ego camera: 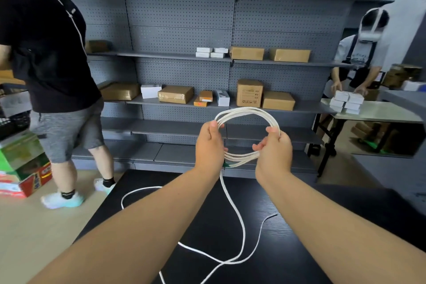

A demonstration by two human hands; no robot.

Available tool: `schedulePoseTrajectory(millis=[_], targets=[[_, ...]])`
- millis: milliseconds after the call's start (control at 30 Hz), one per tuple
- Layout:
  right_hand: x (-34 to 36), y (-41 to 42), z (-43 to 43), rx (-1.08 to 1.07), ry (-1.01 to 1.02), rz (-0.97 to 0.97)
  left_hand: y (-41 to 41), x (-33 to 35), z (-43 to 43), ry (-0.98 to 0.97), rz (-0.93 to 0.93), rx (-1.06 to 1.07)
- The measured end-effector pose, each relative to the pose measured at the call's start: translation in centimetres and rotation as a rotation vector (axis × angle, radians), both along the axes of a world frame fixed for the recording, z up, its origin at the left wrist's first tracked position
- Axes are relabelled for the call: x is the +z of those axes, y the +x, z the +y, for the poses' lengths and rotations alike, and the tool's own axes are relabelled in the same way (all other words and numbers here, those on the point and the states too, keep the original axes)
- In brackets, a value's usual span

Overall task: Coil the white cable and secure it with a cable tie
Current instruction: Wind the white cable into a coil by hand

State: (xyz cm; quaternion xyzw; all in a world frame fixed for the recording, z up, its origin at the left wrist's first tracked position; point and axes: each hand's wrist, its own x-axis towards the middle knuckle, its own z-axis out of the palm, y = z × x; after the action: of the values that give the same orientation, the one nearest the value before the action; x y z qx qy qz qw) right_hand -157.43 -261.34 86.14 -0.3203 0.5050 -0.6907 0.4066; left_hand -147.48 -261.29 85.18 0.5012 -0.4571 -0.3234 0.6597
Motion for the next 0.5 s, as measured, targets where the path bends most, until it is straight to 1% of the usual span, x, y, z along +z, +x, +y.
schedulePoseTrajectory(millis=[100,233,400,500], targets=[[0.1,0.2,0.4,0.064,-0.001,-0.054,0.5,0.5,-0.4,-0.019,-0.004,0.017],[0.6,0.3,0.3,0.026,-0.012,-0.072,0.6,0.7,-0.5,-0.015,0.004,-0.028],[1.1,-0.2,-0.2,-0.036,-0.033,-0.029,1.1,0.4,-0.5,0.027,0.069,-0.165],[1.1,-0.4,-0.4,-0.054,-0.05,0.015,1.5,0.3,-0.4,0.058,0.075,-0.228]])
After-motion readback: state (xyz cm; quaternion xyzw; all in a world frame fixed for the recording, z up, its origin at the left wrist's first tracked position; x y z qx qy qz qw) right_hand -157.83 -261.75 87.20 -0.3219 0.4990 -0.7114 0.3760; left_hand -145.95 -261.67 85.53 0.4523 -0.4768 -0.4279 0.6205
